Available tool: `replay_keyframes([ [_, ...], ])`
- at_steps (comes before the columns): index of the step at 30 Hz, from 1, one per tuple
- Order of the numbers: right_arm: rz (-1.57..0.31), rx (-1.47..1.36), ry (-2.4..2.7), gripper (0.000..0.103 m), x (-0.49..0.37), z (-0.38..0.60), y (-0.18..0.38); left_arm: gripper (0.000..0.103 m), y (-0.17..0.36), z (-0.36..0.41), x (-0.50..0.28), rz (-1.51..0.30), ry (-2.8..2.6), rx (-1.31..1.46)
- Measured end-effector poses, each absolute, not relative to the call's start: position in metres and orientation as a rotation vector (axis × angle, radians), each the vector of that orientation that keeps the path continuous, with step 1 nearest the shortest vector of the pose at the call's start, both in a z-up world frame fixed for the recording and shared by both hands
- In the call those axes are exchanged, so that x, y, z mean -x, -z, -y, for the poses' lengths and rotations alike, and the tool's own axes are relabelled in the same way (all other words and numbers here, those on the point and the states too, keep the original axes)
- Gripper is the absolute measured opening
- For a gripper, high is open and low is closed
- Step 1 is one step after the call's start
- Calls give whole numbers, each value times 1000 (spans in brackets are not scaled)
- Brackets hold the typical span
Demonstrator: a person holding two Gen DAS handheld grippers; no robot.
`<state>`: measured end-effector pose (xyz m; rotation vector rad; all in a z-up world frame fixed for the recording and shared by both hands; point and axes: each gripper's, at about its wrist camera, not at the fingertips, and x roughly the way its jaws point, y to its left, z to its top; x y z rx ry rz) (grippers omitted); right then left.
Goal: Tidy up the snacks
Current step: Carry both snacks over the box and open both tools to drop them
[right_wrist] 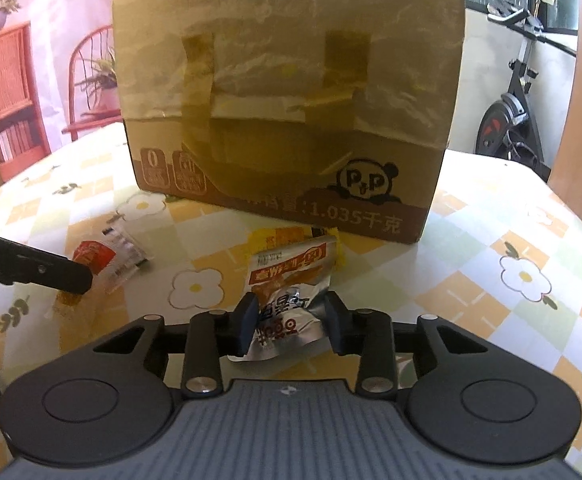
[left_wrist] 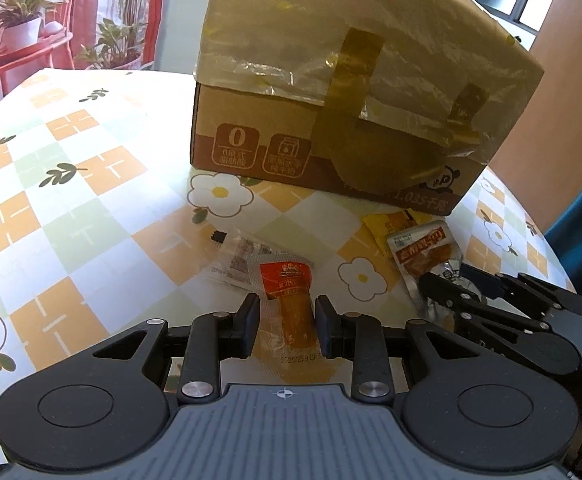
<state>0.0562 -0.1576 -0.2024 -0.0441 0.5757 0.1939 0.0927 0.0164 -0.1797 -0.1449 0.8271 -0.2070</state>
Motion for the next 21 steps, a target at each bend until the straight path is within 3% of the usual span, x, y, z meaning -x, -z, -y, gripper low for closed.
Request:
replay_keyframes([
  [11,-508,-35,-144,37,-39,181,177,31,147,-11,-93,-707,230,81],
  [21,-297,-88,-167,37,-30,190,104,32,64,-9,-102,-489,279,59],
])
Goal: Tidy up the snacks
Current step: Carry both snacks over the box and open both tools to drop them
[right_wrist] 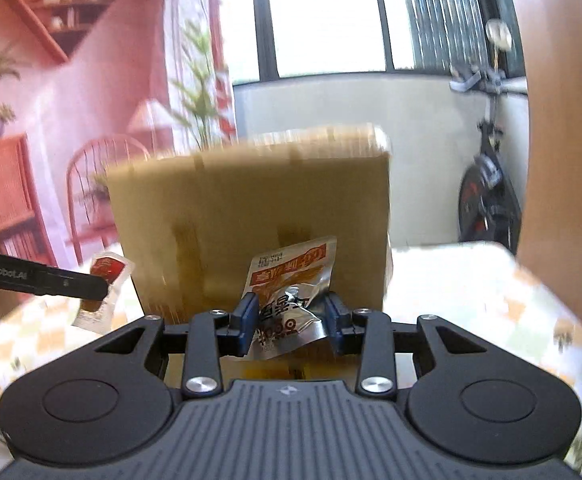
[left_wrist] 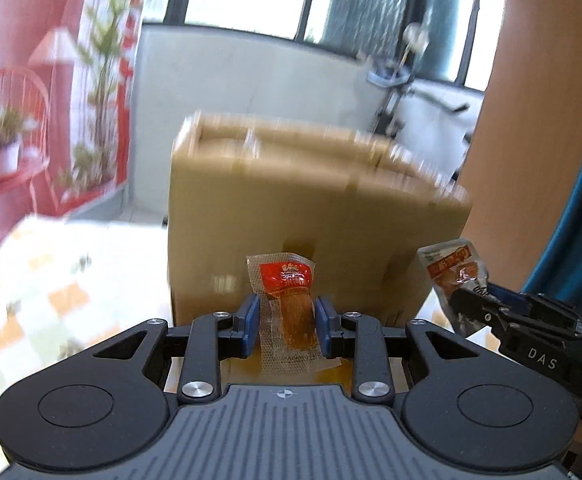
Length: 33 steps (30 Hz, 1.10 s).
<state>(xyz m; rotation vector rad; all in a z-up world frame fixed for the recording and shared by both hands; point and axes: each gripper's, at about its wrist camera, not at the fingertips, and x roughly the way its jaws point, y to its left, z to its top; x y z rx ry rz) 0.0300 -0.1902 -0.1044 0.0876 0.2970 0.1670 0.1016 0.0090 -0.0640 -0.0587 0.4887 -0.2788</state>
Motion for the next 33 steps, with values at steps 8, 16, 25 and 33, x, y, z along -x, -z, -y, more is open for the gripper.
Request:
replay_keyframes([
  [8,-167,-82,-203,37,-54,195,34,32,11,9,-141,-400,312,63],
  [16,-192,-92,-226,37,-116,198,2,32,-2,15,-197,-405,339,102],
  [25,-272,-113,-262,38,-185,176,5,32,13,-1,-245,-462,313,112],
  [33,-365,-70,-217,45,-232,147,15,72,20,-17,-258,-490,347,131],
])
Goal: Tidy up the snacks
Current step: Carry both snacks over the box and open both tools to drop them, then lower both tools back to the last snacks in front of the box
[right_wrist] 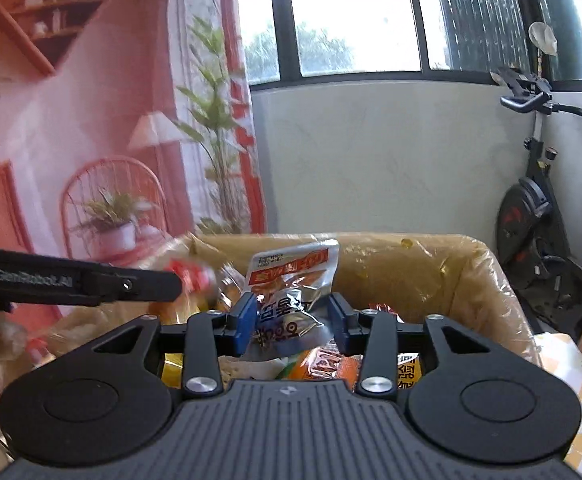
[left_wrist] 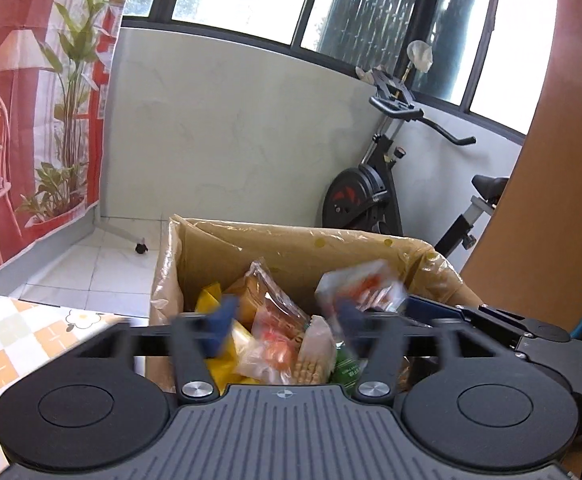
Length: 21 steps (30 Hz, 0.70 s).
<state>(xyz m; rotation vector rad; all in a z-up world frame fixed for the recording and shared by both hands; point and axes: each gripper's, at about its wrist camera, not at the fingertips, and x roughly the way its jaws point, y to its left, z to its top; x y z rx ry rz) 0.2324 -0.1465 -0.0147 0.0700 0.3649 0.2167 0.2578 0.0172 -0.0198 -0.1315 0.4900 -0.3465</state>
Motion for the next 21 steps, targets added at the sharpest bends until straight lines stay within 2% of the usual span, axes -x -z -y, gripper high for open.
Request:
replay_keyframes([
  [3,-370,-47,-211,58,-235,140,16,71,19,-22,-249,-464,335,128],
  [4,-364,-44,-207,59,-234,139,16,71,19,-23,-248,-468,326,126],
  [21,-277,-88,-201,59,-137,158,10,71,-1,-39,-175,-436,229,52],
])
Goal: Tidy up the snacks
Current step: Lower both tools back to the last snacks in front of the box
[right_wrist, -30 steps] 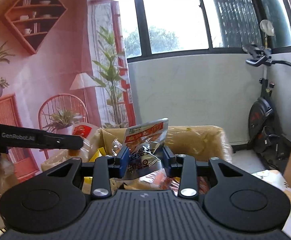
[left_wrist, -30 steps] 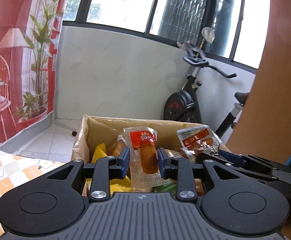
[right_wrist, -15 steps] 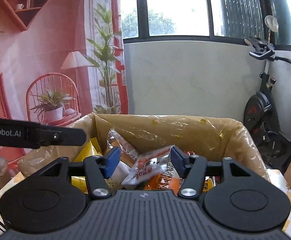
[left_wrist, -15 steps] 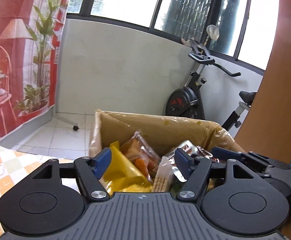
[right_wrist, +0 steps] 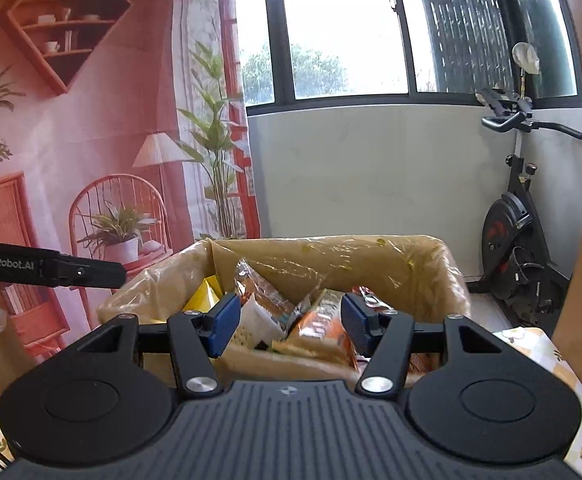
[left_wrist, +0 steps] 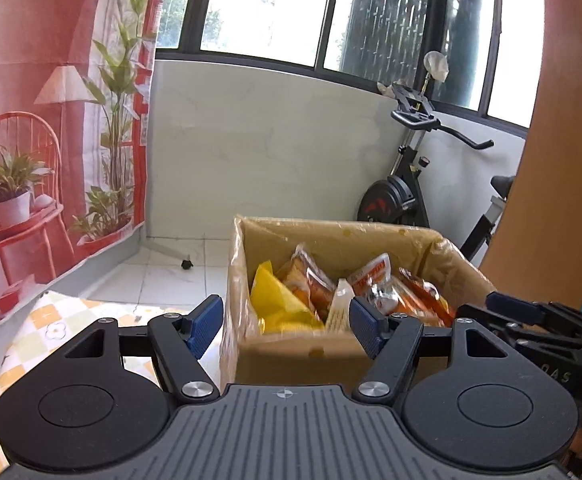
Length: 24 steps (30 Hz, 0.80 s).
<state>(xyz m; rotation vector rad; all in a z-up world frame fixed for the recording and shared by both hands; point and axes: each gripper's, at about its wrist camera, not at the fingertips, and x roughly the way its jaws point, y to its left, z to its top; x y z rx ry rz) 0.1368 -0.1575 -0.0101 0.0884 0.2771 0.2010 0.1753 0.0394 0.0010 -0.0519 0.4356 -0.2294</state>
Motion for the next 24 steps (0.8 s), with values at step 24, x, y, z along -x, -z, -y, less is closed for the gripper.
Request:
replay_keyframes([
  [24,-374,-99,-179,59,-70,183,84,71,97,-45,-140,-624,183,70],
])
